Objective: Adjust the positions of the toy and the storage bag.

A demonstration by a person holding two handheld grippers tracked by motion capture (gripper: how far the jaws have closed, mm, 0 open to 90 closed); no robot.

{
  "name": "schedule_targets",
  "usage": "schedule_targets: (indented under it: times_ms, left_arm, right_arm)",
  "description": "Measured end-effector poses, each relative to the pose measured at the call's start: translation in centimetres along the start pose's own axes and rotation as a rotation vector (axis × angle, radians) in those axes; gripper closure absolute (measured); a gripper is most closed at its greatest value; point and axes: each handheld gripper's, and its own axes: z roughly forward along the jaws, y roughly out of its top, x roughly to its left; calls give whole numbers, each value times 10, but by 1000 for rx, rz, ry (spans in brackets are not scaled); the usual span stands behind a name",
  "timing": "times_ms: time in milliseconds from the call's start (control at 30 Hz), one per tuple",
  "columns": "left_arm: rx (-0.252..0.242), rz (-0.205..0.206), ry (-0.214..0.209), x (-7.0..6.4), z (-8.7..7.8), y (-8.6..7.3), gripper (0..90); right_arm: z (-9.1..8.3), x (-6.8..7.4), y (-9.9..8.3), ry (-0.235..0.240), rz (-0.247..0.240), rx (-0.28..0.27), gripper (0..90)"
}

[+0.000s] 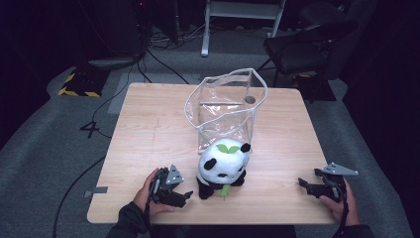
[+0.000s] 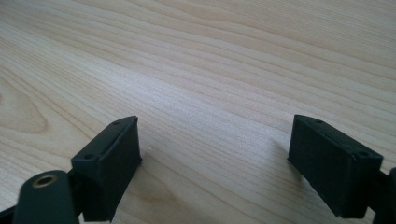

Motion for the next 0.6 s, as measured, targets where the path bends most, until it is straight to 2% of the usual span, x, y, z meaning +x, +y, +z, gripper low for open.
schedule_targets:
  times_ms: [167, 300, 400, 600]
  left_arm:
    - [-14, 28, 5, -6, 0, 8, 167]
    - [-60, 26, 14, -9, -6, 15, 169]
    - [-76, 23, 12, -10, -8, 18, 169]
    - [-80, 36, 11, -13, -6, 23, 165]
  right_arm:
    - [0, 0, 0, 0, 0, 0, 169]
    - [0, 0, 0, 0, 0, 0, 168]
    - [0, 0, 0, 0, 0, 0, 168]
    - [0, 0, 0, 0, 0, 0, 168]
